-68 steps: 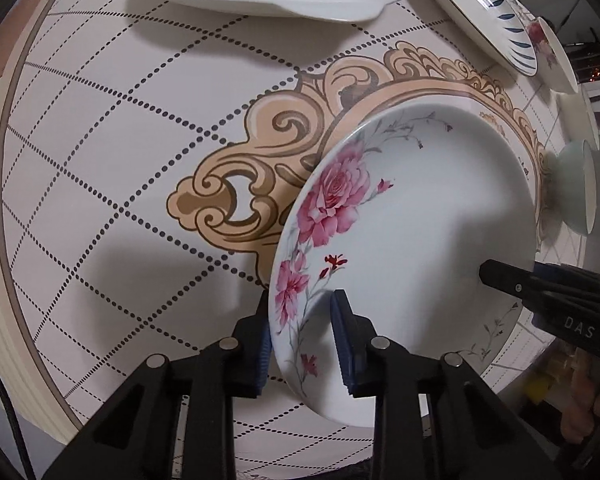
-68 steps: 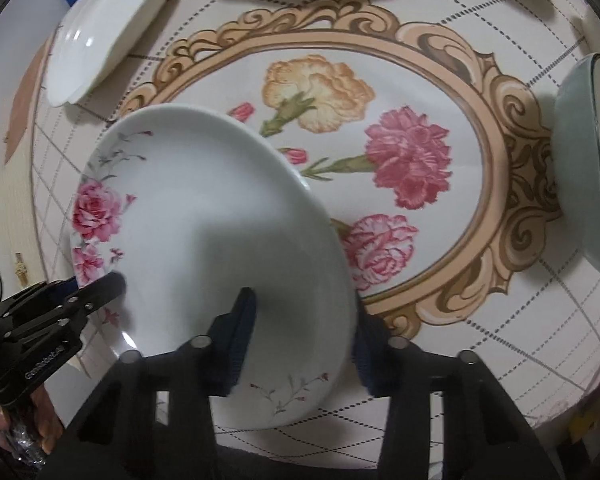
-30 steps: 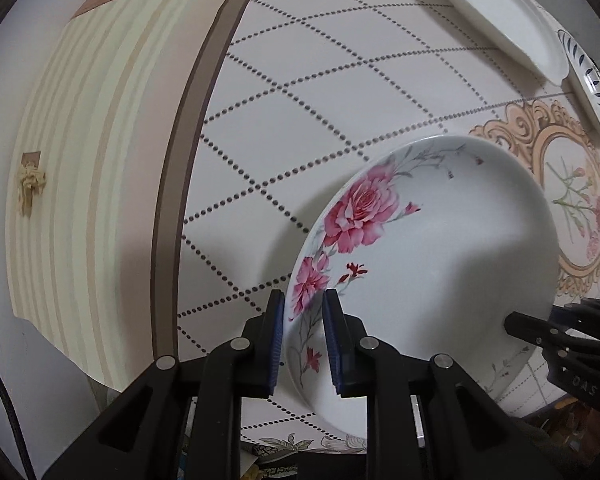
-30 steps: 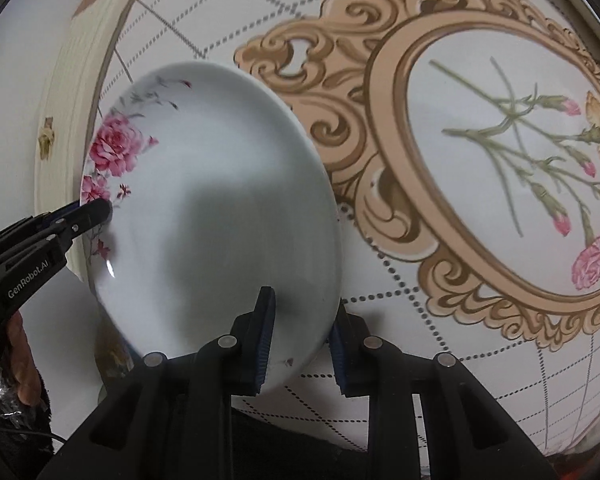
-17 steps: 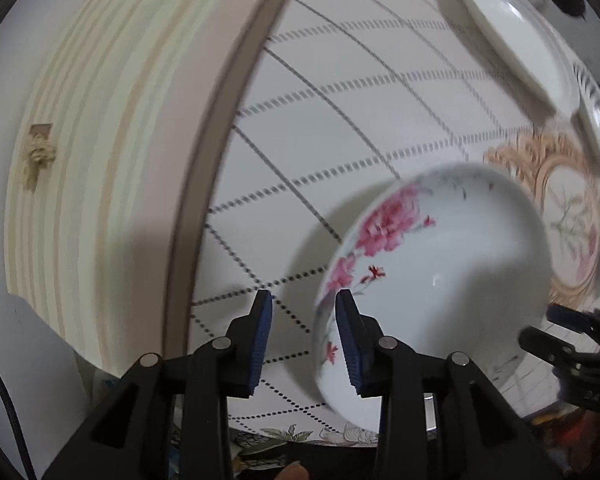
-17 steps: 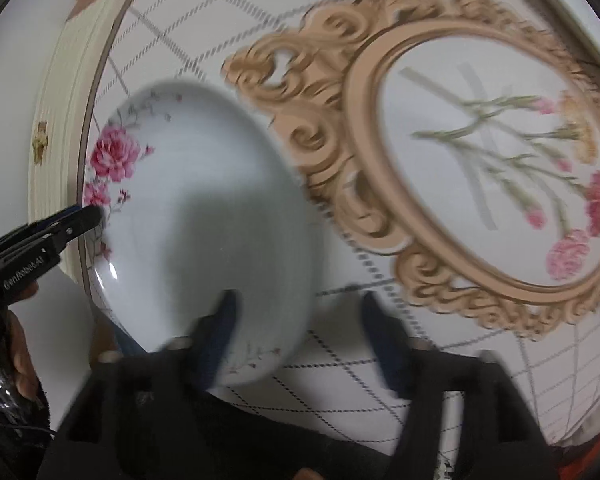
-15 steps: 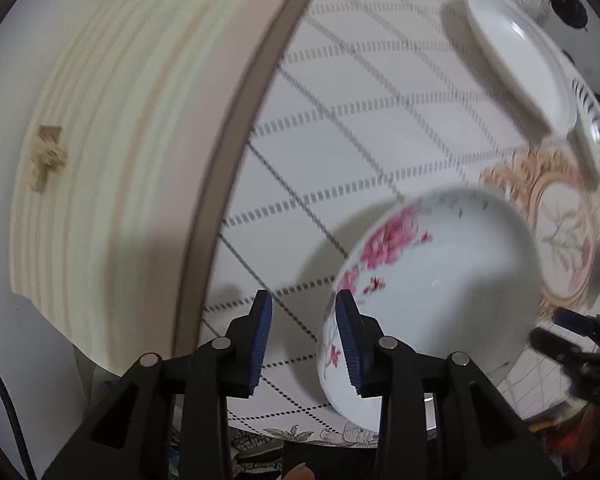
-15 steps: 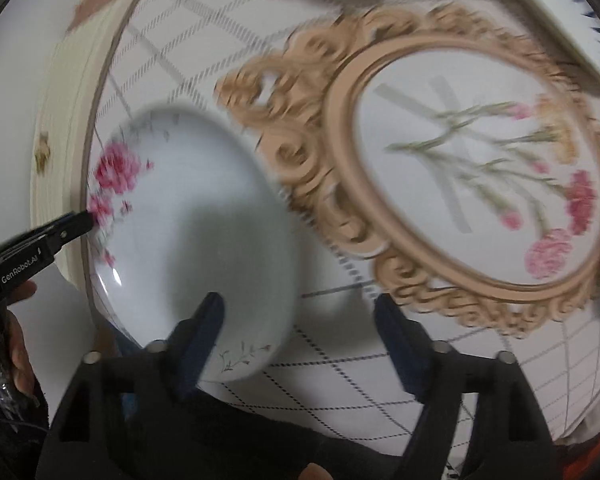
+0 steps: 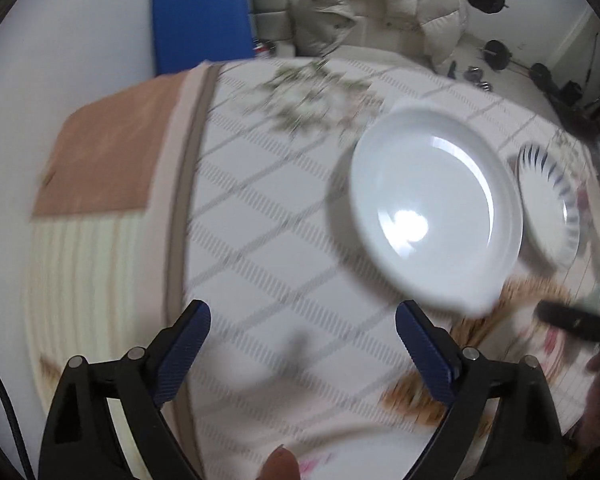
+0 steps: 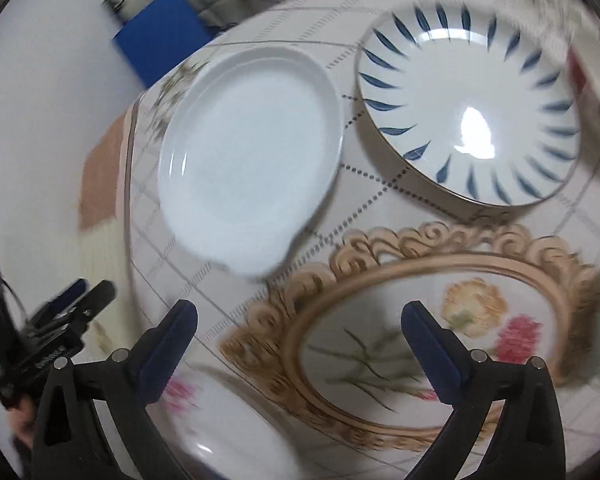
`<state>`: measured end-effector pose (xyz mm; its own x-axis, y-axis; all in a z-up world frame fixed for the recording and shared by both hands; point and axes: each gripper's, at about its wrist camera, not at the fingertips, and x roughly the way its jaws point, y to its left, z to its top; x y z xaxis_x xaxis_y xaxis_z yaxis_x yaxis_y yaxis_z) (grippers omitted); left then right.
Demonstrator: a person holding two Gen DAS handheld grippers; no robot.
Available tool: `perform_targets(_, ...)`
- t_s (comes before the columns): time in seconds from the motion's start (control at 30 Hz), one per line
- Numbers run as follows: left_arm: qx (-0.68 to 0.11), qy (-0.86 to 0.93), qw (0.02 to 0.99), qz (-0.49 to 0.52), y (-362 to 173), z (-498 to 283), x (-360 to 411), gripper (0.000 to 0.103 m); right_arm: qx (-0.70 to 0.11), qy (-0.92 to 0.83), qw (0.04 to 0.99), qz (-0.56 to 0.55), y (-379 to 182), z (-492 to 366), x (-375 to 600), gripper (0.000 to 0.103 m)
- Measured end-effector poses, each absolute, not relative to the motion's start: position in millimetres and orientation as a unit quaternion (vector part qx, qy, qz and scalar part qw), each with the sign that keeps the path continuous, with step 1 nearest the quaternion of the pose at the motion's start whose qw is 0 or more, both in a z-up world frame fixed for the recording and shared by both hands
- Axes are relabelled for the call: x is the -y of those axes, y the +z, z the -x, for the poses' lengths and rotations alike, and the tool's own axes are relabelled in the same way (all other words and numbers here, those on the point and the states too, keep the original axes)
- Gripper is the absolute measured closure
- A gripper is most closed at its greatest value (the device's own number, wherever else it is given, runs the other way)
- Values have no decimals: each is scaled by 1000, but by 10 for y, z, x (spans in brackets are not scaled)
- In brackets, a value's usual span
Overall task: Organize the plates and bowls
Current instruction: 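Grasp the rim of the white oval plate with the left tool while the right tool grasps it too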
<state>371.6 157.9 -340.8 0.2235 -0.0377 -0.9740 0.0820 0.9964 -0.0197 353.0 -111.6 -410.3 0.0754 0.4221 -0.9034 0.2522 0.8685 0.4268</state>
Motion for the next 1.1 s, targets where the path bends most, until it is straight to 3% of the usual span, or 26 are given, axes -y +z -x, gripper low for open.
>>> perform_targets(0.23, -646, -90, 757, -42, -3703, -4658, -1207, 10, -680, 31, 672, -291, -4365, -3860, 1220, 1)
perform_targets(0.37, -667, -104, 736, -54, -3933, -5023, -1106, 28, -683, 22, 667, -296, -4458, -3984, 1164, 10)
perform_targets(0.5, -677, -120, 723, -65, -4074, -5218, -1014, 35, -686, 15, 662, -302, -4542, -4085, 1118, 17)
perform_targets(0.57, -682, -133, 716, -76, -4134, -5266, -943, 41, -686, 12, 660, -306, -4588, -4136, 1103, 25)
perform_targets(0.63, -688, -152, 706, -75, -4188, -5299, -869, 41, -684, 12, 663, -303, -4584, -4202, 1069, 29)
perform_targets(0.67, -689, -159, 704, -74, -4200, -5316, -835, 41, -685, 14, 662, -303, -4585, -4228, 1066, 38)
perform_targets(0.73, -688, -168, 702, -80, -4181, -5319, -756, 41, -687, 12, 661, -301, -4598, -4300, 1021, 42)
perform_targets(0.77, -687, -172, 701, -84, -4176, -5321, -723, 42, -687, 14, 661, -300, -4601, -4321, 1009, 51)
perform_targets(0.8, -686, -177, 700, -88, -4173, -5319, -692, 44, -693, 11, 658, -294, -4619, -4346, 982, 54)
perform_targets(0.83, -687, -183, 698, -90, -4167, -5321, -665, 50, -694, 9, 659, -290, -4618, -4367, 965, 55)
perform_targets(0.87, -688, -191, 695, -88, -4164, -5326, -644, 64, -695, 9, 659, -287, -4619, -4377, 954, 55)
perform_targets(0.9, -692, -200, 689, -81, -4166, -5332, -624, 67, -697, 9, 660, -282, -4636, -4412, 920, 56)
perform_targets(1.03, -681, -189, 700, -99, -4133, -5325, -609, 74, -698, -4, 663, -272, -4657, -4383, 983, 80)
perform_targets(1.1, -678, -186, 705, -94, -4112, -5315, -652, 78, -695, 2, 662, -282, -4672, -4363, 1026, 84)
